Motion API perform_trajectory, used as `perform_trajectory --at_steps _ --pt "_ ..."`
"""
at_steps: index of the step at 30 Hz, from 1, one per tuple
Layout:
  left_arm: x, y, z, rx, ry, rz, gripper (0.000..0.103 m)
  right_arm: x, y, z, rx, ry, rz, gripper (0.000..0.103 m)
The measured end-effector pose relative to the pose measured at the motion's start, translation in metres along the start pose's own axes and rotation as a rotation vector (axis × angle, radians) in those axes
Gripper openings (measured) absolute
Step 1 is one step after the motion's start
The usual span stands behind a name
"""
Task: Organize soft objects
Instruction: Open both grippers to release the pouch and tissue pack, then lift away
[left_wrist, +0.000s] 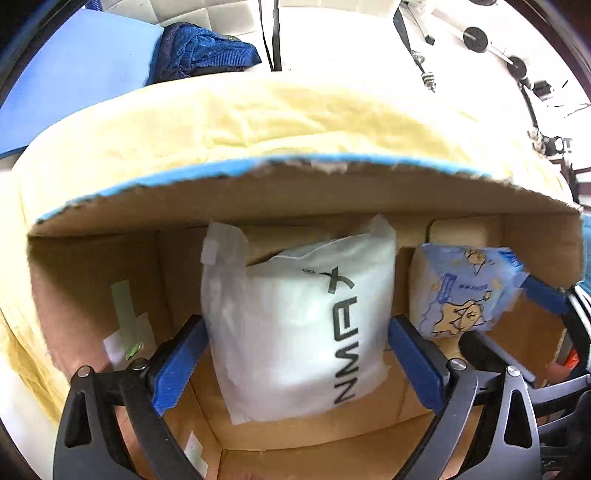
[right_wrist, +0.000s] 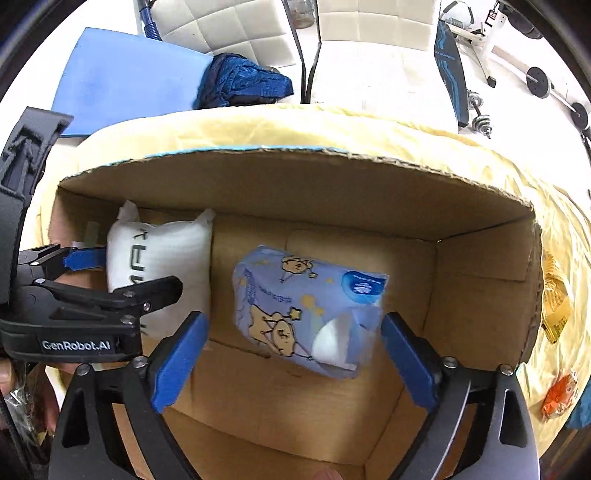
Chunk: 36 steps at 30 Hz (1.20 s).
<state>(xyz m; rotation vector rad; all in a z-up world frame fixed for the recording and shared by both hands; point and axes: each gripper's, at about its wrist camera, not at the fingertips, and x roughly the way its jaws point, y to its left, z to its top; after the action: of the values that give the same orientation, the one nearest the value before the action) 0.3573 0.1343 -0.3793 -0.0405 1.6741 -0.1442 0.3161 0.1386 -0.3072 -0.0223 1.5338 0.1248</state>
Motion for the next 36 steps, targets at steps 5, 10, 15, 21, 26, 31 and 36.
perform_trajectory --at_steps 5,10,15,21,26,31,36 --pt "-0.024 0.007 -0.001 -0.018 -0.048 -0.028 0.101 -0.014 0.0 -0.008 0.01 -0.014 -0.026 0.103" --pt "-0.051 0.015 -0.023 -0.064 -0.119 -0.065 0.102 -0.028 -0.007 -0.027 0.044 -0.018 -0.081 0.103" --pt "-0.07 0.022 -0.048 -0.116 -0.204 -0.055 0.102 -0.04 -0.004 -0.054 0.074 -0.03 -0.09 0.103" --pt "-0.077 0.025 -0.081 -0.183 -0.278 -0.018 0.102 -0.062 0.004 -0.086 0.087 -0.083 -0.102 0.103" --pt "-0.098 0.013 -0.118 -0.161 -0.374 0.056 0.102 -0.085 0.01 -0.112 0.092 -0.128 -0.103 0.103" --pt "-0.124 -0.002 -0.149 -0.111 -0.442 0.093 0.102 -0.118 0.016 -0.138 0.092 -0.195 -0.122 0.103" --pt "-0.152 -0.013 -0.18 -0.09 -0.497 0.089 0.102 -0.15 0.021 -0.166 0.104 -0.237 -0.11 0.103"
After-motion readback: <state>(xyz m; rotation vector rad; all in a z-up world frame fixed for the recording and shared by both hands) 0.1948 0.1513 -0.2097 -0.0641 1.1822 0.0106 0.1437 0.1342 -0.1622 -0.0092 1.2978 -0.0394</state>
